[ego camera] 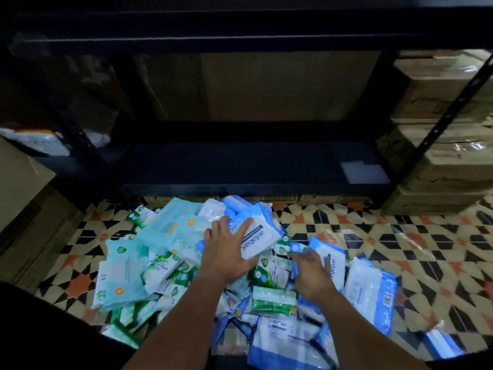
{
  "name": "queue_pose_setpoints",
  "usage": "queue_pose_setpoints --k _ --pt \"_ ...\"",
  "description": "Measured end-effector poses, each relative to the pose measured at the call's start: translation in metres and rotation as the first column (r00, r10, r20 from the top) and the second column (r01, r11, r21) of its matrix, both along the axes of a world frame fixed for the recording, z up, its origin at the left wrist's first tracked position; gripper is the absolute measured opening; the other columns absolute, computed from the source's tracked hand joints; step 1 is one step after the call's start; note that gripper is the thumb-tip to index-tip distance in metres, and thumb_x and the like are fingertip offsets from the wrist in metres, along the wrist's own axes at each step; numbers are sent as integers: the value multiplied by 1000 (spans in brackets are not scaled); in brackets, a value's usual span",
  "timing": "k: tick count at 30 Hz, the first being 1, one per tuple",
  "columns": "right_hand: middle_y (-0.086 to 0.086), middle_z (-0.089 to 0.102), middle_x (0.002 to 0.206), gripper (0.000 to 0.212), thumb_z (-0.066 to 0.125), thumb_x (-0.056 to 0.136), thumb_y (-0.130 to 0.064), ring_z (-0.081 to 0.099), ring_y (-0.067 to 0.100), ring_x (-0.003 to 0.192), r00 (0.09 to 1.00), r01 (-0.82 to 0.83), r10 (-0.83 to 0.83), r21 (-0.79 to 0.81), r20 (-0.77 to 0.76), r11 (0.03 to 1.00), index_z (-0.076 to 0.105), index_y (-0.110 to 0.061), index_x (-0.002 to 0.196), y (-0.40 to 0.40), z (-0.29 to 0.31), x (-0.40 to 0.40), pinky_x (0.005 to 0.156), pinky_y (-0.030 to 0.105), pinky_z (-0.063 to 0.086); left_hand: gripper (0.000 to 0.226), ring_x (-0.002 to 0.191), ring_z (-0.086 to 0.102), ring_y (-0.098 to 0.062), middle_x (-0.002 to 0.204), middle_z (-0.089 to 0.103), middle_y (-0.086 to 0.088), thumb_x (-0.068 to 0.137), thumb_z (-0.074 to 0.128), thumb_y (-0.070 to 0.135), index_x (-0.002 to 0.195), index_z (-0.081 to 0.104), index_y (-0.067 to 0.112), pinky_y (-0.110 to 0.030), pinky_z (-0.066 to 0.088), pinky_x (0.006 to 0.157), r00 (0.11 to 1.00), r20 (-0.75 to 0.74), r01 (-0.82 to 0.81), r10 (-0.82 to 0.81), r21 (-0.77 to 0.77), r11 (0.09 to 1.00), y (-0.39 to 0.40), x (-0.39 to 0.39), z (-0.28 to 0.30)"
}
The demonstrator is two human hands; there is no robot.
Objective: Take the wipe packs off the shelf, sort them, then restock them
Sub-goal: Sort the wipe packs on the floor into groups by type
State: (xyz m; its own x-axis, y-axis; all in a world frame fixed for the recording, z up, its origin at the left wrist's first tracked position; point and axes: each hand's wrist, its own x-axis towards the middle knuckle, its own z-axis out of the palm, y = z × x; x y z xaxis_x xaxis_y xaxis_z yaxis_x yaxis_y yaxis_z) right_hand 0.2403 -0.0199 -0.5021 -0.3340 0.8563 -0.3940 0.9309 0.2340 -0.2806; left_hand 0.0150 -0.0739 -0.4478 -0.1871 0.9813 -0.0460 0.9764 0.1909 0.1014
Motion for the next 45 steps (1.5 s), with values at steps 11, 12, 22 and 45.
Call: queue_pose_setpoints --k 11,12,22,45 --pt "14 -6 167 79 59 98 -24 9 46 149 925 -174 175 -31 338 984 11 -53 155 21 -20 61 116 60 19 84 119 48 -41 157 12 -21 88 41 78 156 17 35 -45 42 93 943 -134 247 -304 -328 912 60 99 -31" --pt "18 5 166 78 69 92 -28 20 49 145 921 -217 196 25 337 976 25 -53 152 23 -18 57 113 65 24 74 115 54 -40 160 10 -20 94 38 71 156 20 35 -43 46 90 937 -93 286 -337 -354 891 63 96 -27" --pt "8 -28 164 84 61 98 -34 -17 45 150 869 -355 314 40 383 934 3 -44 157 36 -35 71 113 76 3 112 155 0 -34 169 -9 -6 90 71 13 156 -12 47 -58 -2 123 97 -151 866 -984 -474 158 105 59 -37" --pt "2 -26 165 77 47 105 -24 -5 53 149 868 -156 139 -3 476 988 -5 -33 161 73 28 86 112 75 18 125 150 13 -39 156 25 -23 62 86 38 155 3 36 -51 4 125 730 -148 664 -668 -80 743 98 98 -18"
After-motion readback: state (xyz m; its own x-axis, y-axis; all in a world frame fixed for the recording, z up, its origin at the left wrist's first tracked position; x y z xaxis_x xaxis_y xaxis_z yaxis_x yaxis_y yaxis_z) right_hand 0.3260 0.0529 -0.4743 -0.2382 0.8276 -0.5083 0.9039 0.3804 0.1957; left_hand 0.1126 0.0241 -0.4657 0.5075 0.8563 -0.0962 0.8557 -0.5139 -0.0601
